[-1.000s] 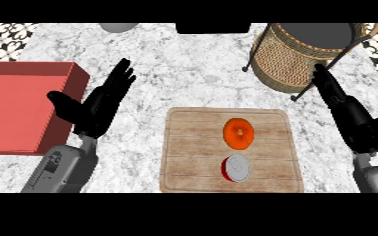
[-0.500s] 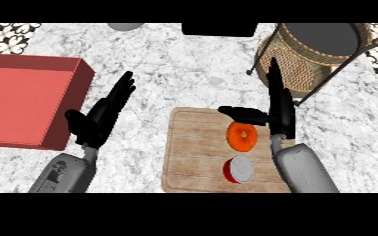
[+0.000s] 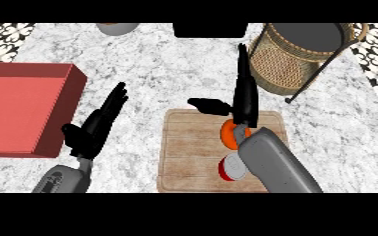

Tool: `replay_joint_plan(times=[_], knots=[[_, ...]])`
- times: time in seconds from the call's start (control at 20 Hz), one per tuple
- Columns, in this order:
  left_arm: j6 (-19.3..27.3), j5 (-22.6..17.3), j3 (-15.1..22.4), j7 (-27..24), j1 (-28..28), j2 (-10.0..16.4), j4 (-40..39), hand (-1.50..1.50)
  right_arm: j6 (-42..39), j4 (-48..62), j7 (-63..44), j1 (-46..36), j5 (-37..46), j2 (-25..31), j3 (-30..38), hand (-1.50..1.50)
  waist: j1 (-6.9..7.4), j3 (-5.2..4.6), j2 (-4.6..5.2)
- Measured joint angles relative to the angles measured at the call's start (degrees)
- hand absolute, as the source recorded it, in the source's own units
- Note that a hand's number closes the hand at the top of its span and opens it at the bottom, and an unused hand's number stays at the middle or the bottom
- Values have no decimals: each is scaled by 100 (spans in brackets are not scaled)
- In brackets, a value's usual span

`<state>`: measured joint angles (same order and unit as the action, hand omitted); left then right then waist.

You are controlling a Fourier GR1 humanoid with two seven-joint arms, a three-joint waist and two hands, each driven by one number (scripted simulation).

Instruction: Pick the squash from the cutting board and place it in the tiered basket

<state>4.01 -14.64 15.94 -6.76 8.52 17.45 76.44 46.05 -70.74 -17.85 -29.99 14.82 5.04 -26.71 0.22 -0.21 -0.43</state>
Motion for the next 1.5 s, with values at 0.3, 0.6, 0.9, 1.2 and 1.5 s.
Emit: replay_joint_plan(times=[0.3, 0.6, 0.9, 1.2, 1.5], knots=[[45, 57, -1, -49, -114, 0, -52, 0, -1444, 382, -1823, -468, 757, 792, -702, -150, -134, -46, -98], [59, 38, -18, 7, -117, -19, -13, 0, -3461, 258, -3656, -1136, 874, 965, -1372, -150, -131, -41, -130], [28, 68, -31, -103, -212, -26, -11, 0, -4649, -503, -4895, -1737, 539, 732, -1474, -150, -154, -11, -95], [-35, 64, -117, -80, -90, -14, -72, 0, -4952, -738, -5264, -1874, 666, 597, -1429, -150, -175, 1, -60], [-11, 96, -140, -66, -191, -3, 17, 0, -5112, -458, -5358, -1619, 1067, 609, -1458, -150, -167, 4, -51]])
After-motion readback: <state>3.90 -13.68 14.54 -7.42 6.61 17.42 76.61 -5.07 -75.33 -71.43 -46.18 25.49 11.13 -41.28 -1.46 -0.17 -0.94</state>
